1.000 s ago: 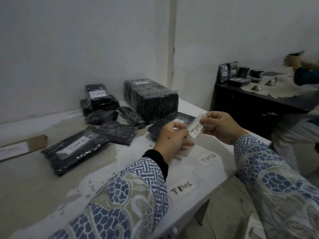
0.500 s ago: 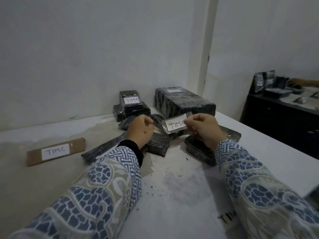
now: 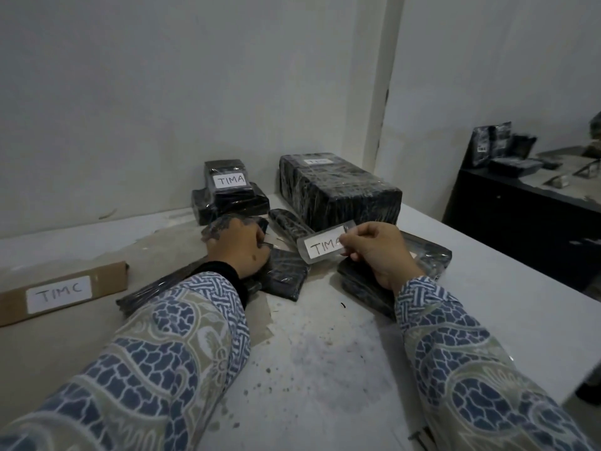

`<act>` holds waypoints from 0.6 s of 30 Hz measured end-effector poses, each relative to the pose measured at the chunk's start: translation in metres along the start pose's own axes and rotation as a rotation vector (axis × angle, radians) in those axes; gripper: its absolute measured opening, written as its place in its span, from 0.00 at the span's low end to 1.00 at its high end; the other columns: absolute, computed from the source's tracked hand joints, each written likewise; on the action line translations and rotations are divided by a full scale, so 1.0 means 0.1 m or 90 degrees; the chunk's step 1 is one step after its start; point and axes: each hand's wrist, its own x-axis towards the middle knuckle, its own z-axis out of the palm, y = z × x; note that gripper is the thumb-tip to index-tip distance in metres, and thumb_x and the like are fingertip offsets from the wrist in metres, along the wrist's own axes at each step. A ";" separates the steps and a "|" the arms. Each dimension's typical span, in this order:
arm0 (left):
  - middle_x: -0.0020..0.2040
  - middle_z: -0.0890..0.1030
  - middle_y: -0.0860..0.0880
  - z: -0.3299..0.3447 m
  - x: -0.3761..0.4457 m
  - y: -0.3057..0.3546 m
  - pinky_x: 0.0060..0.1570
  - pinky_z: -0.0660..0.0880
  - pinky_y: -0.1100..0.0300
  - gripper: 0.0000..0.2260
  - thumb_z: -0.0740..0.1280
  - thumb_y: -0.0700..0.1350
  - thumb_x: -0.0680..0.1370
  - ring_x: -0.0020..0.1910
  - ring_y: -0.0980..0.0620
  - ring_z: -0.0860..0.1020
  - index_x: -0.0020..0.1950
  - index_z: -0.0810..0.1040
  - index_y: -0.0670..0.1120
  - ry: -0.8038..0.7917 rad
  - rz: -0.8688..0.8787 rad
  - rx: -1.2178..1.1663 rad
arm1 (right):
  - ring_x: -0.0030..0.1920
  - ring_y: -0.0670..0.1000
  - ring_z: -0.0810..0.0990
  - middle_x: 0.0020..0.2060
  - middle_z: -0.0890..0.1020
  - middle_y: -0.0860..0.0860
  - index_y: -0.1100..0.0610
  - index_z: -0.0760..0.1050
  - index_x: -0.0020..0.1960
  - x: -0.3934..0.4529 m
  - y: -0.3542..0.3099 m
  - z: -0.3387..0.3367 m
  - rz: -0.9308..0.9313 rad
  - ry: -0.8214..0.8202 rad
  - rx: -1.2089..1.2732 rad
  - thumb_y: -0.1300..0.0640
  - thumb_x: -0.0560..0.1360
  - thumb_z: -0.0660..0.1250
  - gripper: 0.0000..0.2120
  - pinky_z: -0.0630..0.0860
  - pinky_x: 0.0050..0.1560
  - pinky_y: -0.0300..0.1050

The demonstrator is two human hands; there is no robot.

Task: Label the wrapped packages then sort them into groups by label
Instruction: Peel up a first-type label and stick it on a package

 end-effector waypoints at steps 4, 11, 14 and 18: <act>0.66 0.66 0.44 0.05 -0.02 0.08 0.65 0.60 0.44 0.14 0.60 0.52 0.78 0.68 0.42 0.63 0.61 0.73 0.51 0.016 0.008 0.055 | 0.29 0.49 0.77 0.32 0.80 0.58 0.61 0.74 0.36 0.01 0.02 0.00 -0.008 -0.002 -0.018 0.67 0.72 0.68 0.08 0.73 0.25 0.31; 0.68 0.66 0.44 0.06 0.05 0.20 0.65 0.59 0.41 0.15 0.59 0.52 0.78 0.69 0.41 0.60 0.63 0.71 0.49 0.011 0.045 0.100 | 0.28 0.48 0.79 0.32 0.80 0.58 0.60 0.73 0.36 0.01 0.03 0.00 -0.007 -0.004 -0.013 0.67 0.72 0.69 0.08 0.73 0.25 0.32; 0.68 0.65 0.44 0.07 0.10 0.16 0.66 0.59 0.40 0.16 0.59 0.56 0.78 0.69 0.40 0.61 0.61 0.72 0.49 -0.001 0.001 0.072 | 0.30 0.50 0.78 0.32 0.80 0.58 0.60 0.73 0.37 0.01 0.04 -0.01 -0.007 -0.005 -0.007 0.67 0.72 0.68 0.08 0.73 0.26 0.32; 0.69 0.65 0.45 0.11 0.15 0.21 0.66 0.56 0.37 0.22 0.58 0.60 0.77 0.71 0.42 0.59 0.67 0.69 0.51 -0.001 0.051 0.144 | 0.29 0.49 0.78 0.32 0.80 0.58 0.61 0.73 0.37 0.01 0.03 -0.01 -0.003 -0.013 0.004 0.67 0.73 0.68 0.07 0.73 0.25 0.32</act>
